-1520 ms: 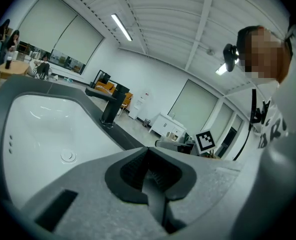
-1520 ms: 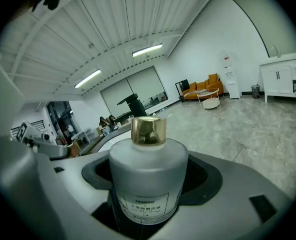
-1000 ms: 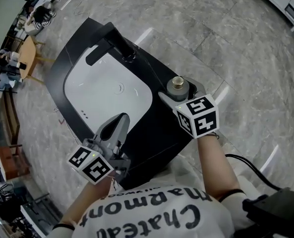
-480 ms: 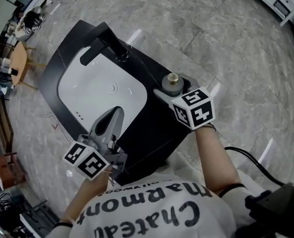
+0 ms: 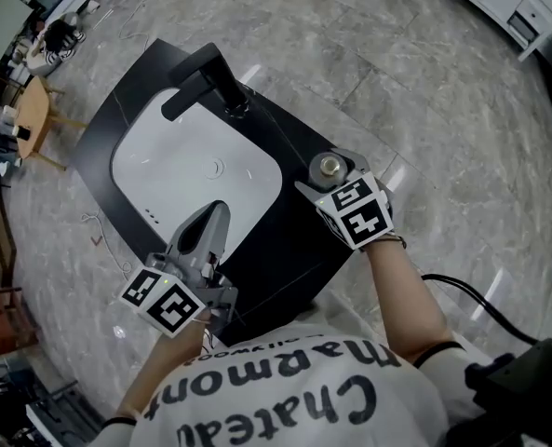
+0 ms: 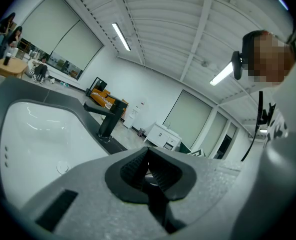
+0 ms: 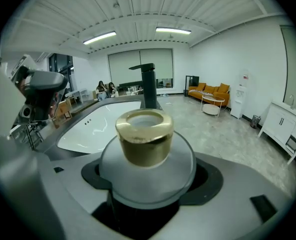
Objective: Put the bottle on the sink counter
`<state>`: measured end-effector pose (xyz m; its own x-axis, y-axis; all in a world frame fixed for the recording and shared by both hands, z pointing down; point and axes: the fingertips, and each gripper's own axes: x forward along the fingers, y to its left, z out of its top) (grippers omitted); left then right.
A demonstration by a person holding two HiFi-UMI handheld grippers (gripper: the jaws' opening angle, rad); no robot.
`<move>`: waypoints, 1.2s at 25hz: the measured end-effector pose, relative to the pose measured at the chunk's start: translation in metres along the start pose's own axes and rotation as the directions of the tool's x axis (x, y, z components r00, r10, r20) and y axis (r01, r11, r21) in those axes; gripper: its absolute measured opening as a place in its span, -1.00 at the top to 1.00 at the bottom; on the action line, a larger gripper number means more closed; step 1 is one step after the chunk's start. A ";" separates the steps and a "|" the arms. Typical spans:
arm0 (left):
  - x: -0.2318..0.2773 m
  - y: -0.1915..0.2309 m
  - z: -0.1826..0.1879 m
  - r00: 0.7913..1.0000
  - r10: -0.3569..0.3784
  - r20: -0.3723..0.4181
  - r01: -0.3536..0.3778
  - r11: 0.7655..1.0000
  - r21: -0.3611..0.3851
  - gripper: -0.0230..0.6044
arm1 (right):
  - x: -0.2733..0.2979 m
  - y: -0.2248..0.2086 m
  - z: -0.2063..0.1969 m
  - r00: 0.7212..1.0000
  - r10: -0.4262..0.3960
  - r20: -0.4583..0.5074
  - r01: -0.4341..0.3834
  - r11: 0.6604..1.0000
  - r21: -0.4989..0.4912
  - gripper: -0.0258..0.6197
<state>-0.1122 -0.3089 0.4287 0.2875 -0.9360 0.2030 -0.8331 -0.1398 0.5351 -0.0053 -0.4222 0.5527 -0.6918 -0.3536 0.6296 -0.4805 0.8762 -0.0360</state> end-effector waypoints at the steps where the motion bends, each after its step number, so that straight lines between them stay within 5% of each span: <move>1: -0.001 0.000 0.001 1.000 -0.001 0.006 0.001 1.000 0.000 0.88 | 0.000 0.000 -0.001 1.000 -0.001 -0.008 0.001 1.000 -0.010 -0.14; 30: -0.079 0.021 0.037 0.977 0.046 0.206 -0.042 0.999 -0.023 0.88 | -0.005 0.004 -0.003 1.000 0.001 -0.003 0.000 0.992 0.123 -0.15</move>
<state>-0.1700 -0.2501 0.3933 0.1449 -0.9880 0.0539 -0.8332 -0.0924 0.5452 -0.0019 -0.4162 0.5512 -0.6908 -0.3521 0.6316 -0.5429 0.8294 -0.1315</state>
